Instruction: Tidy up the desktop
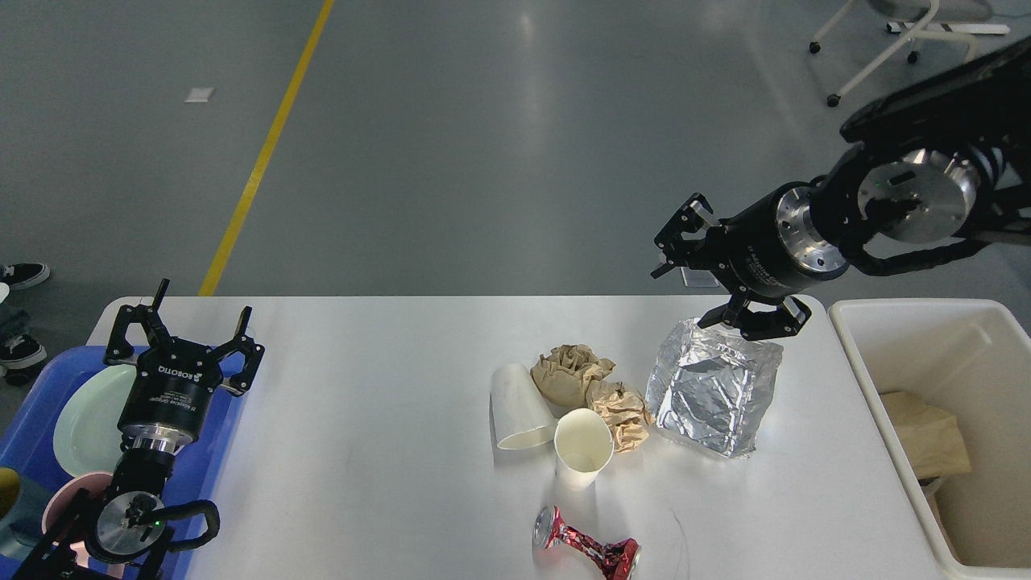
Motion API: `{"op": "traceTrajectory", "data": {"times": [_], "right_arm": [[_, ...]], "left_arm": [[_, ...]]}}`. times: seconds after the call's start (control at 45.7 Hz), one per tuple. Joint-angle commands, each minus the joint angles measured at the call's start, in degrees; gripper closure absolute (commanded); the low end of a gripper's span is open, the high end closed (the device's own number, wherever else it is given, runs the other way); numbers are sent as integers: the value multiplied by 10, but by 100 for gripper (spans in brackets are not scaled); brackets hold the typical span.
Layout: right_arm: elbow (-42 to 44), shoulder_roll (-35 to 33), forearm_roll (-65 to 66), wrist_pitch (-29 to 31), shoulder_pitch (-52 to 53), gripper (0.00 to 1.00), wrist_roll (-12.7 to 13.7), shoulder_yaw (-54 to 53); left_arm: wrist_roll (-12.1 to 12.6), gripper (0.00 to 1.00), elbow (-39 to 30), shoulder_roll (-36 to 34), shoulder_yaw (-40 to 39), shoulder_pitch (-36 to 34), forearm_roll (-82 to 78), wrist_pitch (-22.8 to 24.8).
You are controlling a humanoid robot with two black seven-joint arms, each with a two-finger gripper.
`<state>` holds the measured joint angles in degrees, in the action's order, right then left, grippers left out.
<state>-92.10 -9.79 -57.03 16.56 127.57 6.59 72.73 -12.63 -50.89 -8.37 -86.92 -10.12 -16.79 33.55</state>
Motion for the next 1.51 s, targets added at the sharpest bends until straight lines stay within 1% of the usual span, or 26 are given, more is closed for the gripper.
{"op": "traceTrajectory", "data": {"times": [0.0,0.153,0.263,0.394,0.591,0.788,0.963,1.094,1.313,1.378,1.466,1.488], "right_arm": [[1,-4,-139,-70,-66,16,0,-7],[13,-7,-275,-155,-134,17,0,-9],[40,-8,-320,-180,-173,19,6,-22],[89,-6,-320,-180,-227,20,8,-27],[174,-1,-320,-180,-336,20,9,-89],[214,-1,-317,-182,-395,20,11,-116],[278,11,-316,-185,-449,20,39,-135],[322,37,-317,-185,-483,20,58,-138],[376,51,-313,-185,-522,21,59,-139],[387,54,-303,-185,-534,22,59,-139],[394,54,-295,-185,-536,27,59,-139],[395,54,-295,-185,-537,30,59,-139]], "left_arm": [[0,4,0,-1,0,0,0,0],[0,4,0,-1,0,0,0,-1],[0,4,0,0,0,0,0,-1],[0,4,0,0,0,0,0,0],[0,4,0,0,0,0,0,0],[0,4,0,0,0,0,0,0],[0,4,0,0,0,0,0,0],[0,4,0,0,0,-1,0,-1],[0,4,0,0,0,-1,0,0],[0,4,0,0,0,-1,0,0],[0,4,0,0,0,0,0,-1],[0,4,0,0,0,0,0,0]]}}
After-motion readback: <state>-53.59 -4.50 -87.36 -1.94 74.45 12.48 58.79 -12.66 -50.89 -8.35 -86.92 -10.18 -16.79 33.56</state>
